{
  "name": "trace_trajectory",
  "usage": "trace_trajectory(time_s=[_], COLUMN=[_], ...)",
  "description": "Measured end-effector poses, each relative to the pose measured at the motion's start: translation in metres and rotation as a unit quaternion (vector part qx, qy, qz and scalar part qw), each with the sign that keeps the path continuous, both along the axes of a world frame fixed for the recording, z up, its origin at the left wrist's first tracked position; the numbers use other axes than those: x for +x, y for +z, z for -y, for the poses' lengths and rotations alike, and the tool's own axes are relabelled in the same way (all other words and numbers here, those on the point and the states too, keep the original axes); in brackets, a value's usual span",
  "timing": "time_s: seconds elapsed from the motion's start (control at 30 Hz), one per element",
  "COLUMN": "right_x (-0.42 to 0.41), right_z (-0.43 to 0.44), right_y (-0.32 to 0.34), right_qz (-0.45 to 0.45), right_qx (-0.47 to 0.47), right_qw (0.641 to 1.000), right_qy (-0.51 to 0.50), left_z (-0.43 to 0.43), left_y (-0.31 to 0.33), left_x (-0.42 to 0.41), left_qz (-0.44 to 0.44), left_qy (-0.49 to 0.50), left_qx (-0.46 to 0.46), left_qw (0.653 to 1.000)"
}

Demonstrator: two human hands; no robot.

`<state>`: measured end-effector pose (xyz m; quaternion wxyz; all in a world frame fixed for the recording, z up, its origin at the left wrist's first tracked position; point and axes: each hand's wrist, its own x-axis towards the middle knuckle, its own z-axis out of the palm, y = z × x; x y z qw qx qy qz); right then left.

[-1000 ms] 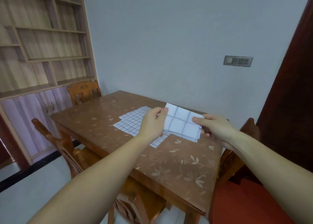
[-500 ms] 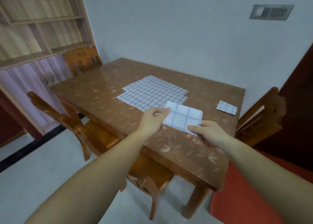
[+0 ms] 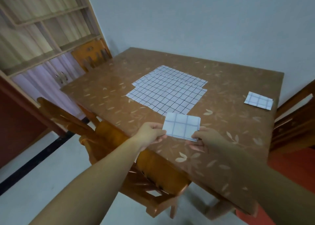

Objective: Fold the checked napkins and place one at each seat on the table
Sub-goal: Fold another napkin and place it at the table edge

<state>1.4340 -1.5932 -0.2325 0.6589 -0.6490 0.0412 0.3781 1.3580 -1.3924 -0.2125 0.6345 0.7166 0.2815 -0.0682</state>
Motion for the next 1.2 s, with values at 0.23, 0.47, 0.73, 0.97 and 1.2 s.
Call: trace_trajectory(time_s=[0.23, 0.47, 0.73, 0.97, 1.2], right_x=[0.014, -0.015, -0.051, -0.049, -0.041], right_z=[-0.026, -0.069, -0.089, -0.1, -0.104], right_y=[-0.011, -0.021, -0.065, -0.107, -0.126], right_qz=[0.009, 0.06, 0.028, -0.031, -0.052], right_qx=[-0.07, -0.139, -0.199, -0.217, -0.241], right_qw=[0.997, 0.98, 0.952, 0.941, 0.936], right_qy=[-0.021, -0.128, -0.232, -0.257, -0.252], left_z=[-0.032, -0.085, -0.108, -0.107, -0.097], left_y=[-0.016, -0.048, -0.087, -0.131, -0.156], left_x=[0.019, 0.033, 0.031, 0.037, 0.043], left_qz=[-0.011, -0.017, -0.035, -0.079, -0.098], left_qy=[-0.051, -0.142, -0.196, -0.182, -0.145], left_qx=[0.034, 0.021, 0.078, 0.121, 0.159], left_qw=[0.998, 0.99, 0.977, 0.973, 0.972])
